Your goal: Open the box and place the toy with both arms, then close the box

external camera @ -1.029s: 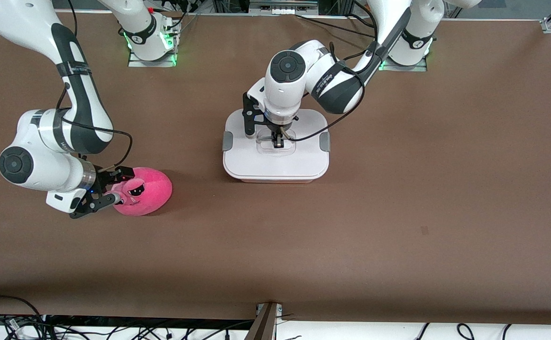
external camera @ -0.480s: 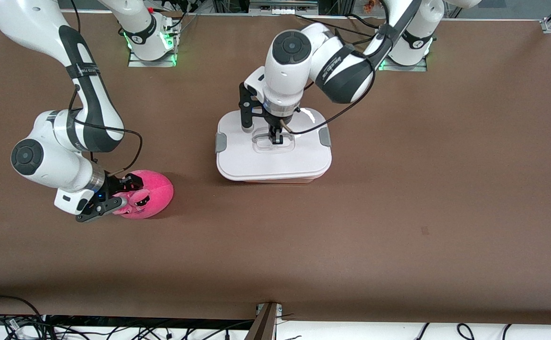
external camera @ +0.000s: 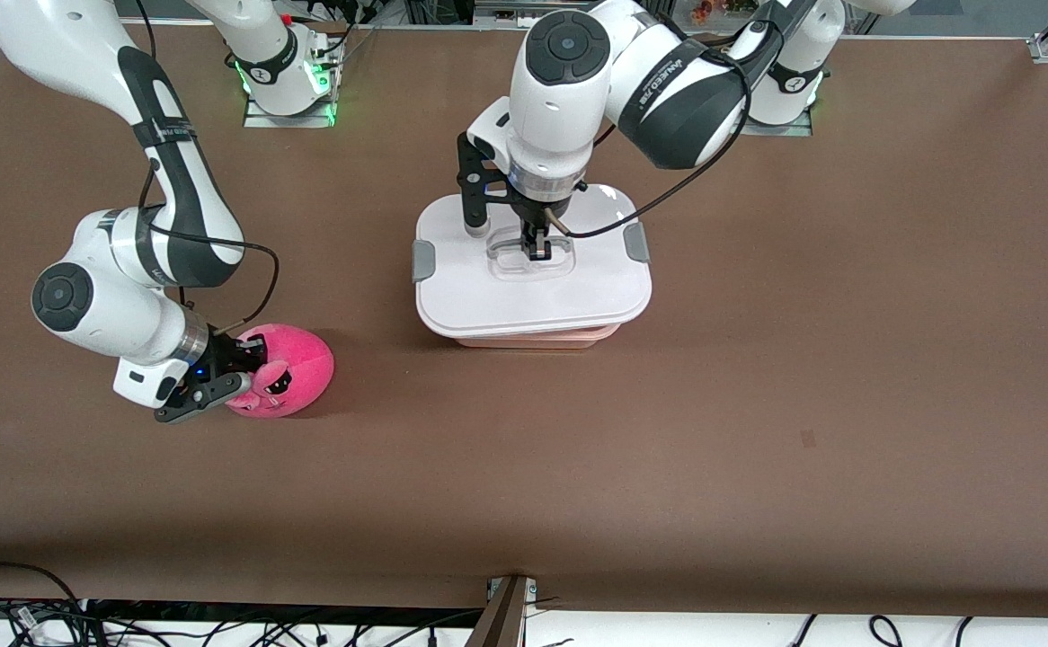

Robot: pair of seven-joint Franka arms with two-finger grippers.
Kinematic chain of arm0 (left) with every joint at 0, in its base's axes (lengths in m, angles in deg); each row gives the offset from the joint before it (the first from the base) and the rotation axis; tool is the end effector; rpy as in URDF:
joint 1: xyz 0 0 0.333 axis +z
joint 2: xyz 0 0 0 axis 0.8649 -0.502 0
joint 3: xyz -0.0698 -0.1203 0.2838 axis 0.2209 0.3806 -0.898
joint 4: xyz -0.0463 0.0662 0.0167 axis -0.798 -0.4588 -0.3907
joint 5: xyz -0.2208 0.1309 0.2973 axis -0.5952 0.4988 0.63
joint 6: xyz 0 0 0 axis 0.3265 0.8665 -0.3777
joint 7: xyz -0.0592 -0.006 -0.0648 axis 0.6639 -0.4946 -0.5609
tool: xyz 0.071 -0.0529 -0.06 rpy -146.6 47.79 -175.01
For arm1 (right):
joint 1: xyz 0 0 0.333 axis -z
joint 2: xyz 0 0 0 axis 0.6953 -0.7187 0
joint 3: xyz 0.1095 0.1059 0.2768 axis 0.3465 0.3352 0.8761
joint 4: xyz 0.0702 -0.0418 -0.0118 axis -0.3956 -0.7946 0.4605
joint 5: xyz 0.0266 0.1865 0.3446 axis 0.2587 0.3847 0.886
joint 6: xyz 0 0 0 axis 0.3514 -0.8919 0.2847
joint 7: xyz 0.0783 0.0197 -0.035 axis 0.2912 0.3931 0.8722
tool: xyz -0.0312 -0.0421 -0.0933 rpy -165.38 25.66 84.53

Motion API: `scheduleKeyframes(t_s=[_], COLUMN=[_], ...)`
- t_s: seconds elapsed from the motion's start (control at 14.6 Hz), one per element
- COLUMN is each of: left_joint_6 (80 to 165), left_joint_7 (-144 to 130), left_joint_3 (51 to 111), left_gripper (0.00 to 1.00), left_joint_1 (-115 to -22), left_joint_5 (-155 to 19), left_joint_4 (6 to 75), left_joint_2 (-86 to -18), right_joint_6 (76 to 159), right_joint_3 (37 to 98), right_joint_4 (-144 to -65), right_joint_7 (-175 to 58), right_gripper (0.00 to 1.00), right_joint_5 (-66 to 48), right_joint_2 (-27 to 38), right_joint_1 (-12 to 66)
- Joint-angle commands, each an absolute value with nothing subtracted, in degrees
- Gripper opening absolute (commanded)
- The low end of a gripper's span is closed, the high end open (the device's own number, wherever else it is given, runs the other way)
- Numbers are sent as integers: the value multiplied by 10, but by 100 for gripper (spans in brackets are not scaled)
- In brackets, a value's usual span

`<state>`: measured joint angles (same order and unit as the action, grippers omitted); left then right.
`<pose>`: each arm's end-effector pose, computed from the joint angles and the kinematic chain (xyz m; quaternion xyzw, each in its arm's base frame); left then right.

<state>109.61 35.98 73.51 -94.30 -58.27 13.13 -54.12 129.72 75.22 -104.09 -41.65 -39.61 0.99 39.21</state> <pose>0.5185 -0.4808 0.4863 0.7611 -0.6468 0.0308 0.0377 0.6648 0.0853 0.3100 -0.9748 -0.2169 -0.0196 0.0490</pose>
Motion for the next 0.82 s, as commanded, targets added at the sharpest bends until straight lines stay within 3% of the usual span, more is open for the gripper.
scheduleKeyframes(t_s=[0.0, 0.41, 0.75], left_joint_6=[1048, 1008, 988], left_joint_7=[370, 439, 498], left_joint_3=[739, 734, 737], left_gripper=[0, 0, 0], left_joint_1=[-917, -845, -790], left_joint_5=[-592, -591, -591], left_joint_4=[122, 121, 121], left_joint_2=[-515, -489, -477], right_joint_6=[1280, 1086, 1054], right_joint_3=[760, 819, 927], right_joint_4=[-1023, -946, -932], right_joint_7=[-402, -347, -293], right_gripper=[0, 0, 0], right_joint_5=[-389, -391, -446], right_joint_2=[24, 80, 119], right_joint_1=[390, 387, 387])
